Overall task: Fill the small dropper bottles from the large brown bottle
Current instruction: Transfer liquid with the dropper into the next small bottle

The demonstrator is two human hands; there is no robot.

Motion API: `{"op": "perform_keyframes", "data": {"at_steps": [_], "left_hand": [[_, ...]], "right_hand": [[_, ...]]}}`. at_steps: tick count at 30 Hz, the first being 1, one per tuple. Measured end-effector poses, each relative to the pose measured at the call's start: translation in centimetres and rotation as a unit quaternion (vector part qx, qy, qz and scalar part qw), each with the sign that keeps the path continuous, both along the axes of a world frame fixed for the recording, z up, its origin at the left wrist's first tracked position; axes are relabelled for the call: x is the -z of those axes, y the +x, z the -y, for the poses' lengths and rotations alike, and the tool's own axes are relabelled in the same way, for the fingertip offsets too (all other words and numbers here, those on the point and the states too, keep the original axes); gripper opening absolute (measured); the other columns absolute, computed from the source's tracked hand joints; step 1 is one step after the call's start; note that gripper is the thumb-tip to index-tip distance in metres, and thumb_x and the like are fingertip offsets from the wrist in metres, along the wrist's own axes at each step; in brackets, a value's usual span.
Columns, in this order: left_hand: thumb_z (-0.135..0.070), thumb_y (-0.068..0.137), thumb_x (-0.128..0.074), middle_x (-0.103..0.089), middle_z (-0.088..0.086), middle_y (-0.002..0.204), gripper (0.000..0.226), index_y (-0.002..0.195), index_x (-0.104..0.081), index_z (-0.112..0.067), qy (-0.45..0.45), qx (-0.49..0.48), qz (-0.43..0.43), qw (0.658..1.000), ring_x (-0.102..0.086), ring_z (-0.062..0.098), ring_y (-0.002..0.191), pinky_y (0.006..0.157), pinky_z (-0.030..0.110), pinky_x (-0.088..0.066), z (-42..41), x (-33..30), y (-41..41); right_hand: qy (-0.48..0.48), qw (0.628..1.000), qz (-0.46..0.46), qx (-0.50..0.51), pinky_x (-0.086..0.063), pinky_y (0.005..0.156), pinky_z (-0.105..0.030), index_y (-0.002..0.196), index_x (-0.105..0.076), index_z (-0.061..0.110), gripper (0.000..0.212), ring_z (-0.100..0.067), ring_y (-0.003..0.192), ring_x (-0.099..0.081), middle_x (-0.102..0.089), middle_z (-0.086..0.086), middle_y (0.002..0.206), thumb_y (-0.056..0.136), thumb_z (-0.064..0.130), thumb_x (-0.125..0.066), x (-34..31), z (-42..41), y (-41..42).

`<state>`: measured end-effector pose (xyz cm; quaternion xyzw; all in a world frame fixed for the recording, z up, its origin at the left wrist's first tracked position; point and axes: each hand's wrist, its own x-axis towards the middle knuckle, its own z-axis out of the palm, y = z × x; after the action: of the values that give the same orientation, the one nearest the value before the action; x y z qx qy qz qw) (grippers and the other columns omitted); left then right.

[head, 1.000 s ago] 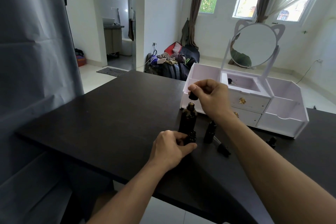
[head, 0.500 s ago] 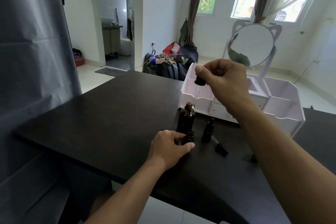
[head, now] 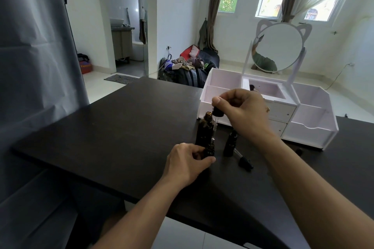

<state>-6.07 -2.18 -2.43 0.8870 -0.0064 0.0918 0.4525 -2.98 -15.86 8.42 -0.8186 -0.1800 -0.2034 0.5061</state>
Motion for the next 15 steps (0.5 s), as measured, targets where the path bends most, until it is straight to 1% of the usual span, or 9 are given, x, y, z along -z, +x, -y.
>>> {"op": "perform_keyframes", "data": {"at_steps": [4,7,12,15], "left_hand": [[-0.047,0.078,-0.076,-0.067,-0.008,0.078,0.036,0.108,-0.073,-0.027,0.005,-0.002,0.006,1.0,-0.065,0.007,0.077,0.077,0.034,-0.056,0.01,0.08,0.06],[-0.047,0.078,-0.075,-0.066,-0.01,0.08,0.04,0.112,-0.071,-0.027,0.009,0.0,0.003,1.0,-0.063,0.005,0.078,0.077,0.032,-0.056,0.02,0.16,0.12],[-0.047,0.078,-0.076,-0.065,-0.011,0.078,0.039,0.111,-0.072,-0.026,0.005,-0.001,0.009,1.0,-0.063,0.004,0.076,0.073,0.028,-0.056,0.0,0.18,0.14],[-0.047,0.077,-0.076,-0.065,-0.011,0.078,0.038,0.11,-0.072,-0.026,0.003,-0.001,0.008,1.0,-0.063,0.004,0.075,0.073,0.029,-0.056,-0.03,0.22,0.16]], "right_hand": [[-0.001,1.0,-0.008,0.003,-0.06,0.072,-0.028,0.081,-0.068,0.014,0.01,-0.012,0.072,-0.072,-0.074,-0.004,0.08,0.088,0.02,-0.07,0.2,0.06,0.08],[0.006,1.0,-0.009,0.0,-0.061,0.073,-0.03,0.079,-0.068,0.013,0.01,-0.014,0.072,-0.073,-0.074,-0.006,0.08,0.088,0.018,-0.07,0.18,0.07,0.06],[0.014,1.0,-0.016,-0.003,-0.061,0.076,-0.038,0.079,-0.067,0.012,0.01,-0.017,0.074,-0.073,-0.074,-0.007,0.08,0.088,0.016,-0.07,0.17,0.26,0.08],[0.02,1.0,-0.019,-0.005,-0.061,0.077,-0.041,0.079,-0.067,0.011,0.01,-0.02,0.077,-0.073,-0.074,-0.009,0.081,0.088,0.015,-0.07,0.24,0.37,0.07]]}}
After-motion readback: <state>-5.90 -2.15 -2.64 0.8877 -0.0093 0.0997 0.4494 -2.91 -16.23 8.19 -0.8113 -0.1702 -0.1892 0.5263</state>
